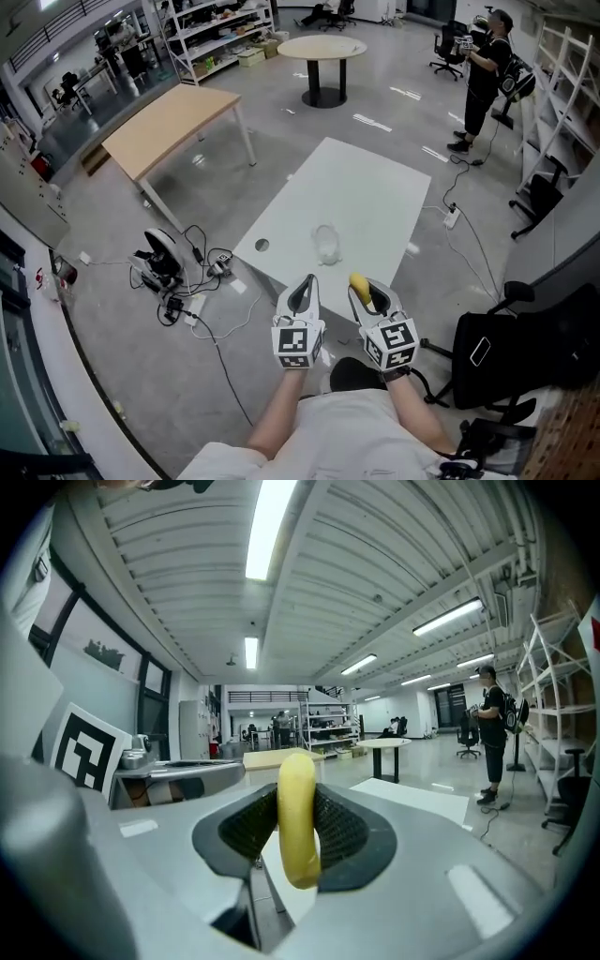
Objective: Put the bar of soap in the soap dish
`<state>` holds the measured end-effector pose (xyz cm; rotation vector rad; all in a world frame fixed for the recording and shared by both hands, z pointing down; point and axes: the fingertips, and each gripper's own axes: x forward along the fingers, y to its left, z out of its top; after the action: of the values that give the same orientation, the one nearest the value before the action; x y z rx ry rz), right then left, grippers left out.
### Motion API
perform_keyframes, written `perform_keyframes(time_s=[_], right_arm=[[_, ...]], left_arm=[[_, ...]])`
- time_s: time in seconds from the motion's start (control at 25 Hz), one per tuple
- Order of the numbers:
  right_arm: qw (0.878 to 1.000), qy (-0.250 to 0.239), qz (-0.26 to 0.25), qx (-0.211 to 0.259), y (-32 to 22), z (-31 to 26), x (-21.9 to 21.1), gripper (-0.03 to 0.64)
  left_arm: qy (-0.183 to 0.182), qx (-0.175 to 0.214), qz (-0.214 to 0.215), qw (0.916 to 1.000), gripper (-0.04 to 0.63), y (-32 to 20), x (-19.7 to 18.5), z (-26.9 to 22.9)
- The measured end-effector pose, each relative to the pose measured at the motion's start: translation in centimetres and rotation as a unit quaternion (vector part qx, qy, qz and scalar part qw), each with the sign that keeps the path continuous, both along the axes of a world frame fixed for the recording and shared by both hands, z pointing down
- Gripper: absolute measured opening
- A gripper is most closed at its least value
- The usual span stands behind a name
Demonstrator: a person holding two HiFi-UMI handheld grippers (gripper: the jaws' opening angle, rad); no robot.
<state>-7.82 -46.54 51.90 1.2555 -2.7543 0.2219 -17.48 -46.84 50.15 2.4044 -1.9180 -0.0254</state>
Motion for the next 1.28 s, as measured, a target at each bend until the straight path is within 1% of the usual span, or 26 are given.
perform_keyframes(time_s=[0.08,0.16,0.32,0.48,0.64,0.88,1.12,1.28], right_arm=[[0.999,-0.018,-0.001,-0.028,-1.4,0.7,-0.4,0.123],[0.999,-0.031,0.002,-0.044,-3.3,0.9,-0.8,0.121],[0.998,-0.031,-0.002,-0.054,-7.2,1.4,-1.8,0.123],[0.996,-0.023,-0.026,-0.085,-9.7,3.4,-2.9,0.123],[0.991,-0.029,-0.042,-0.126,-12.2,5.7,-4.0,0.123],[0.981,-0.009,-0.061,-0.182,-15.5,10.3,-5.4,0.123],[0.972,0.007,-0.077,-0.221,-18.2,14.5,-6.6,0.123],[0.965,0.018,-0.093,-0.243,-19.5,16.8,-7.5,0.123]], left_arm=[[-0.001,-0.002,0.009,1.0000,0.002,-0.9,-0.1,0.8],[-0.008,0.000,0.011,0.9999,0.002,-2.1,-0.7,2.0],[-0.006,-0.011,0.004,0.9999,0.002,-5.0,-1.7,2.5],[-0.004,-0.030,-0.012,0.9995,0.002,-7.5,-2.9,4.8],[-0.008,-0.053,-0.009,0.9985,0.002,-9.5,-3.2,6.5],[-0.004,-0.103,-0.013,0.9946,0.002,-12.5,-3.9,10.1],[-0.004,-0.146,-0.016,0.9891,0.002,-14.9,-4.1,13.8],[-0.004,-0.166,-0.019,0.9859,0.002,-16.2,-4.2,15.5]])
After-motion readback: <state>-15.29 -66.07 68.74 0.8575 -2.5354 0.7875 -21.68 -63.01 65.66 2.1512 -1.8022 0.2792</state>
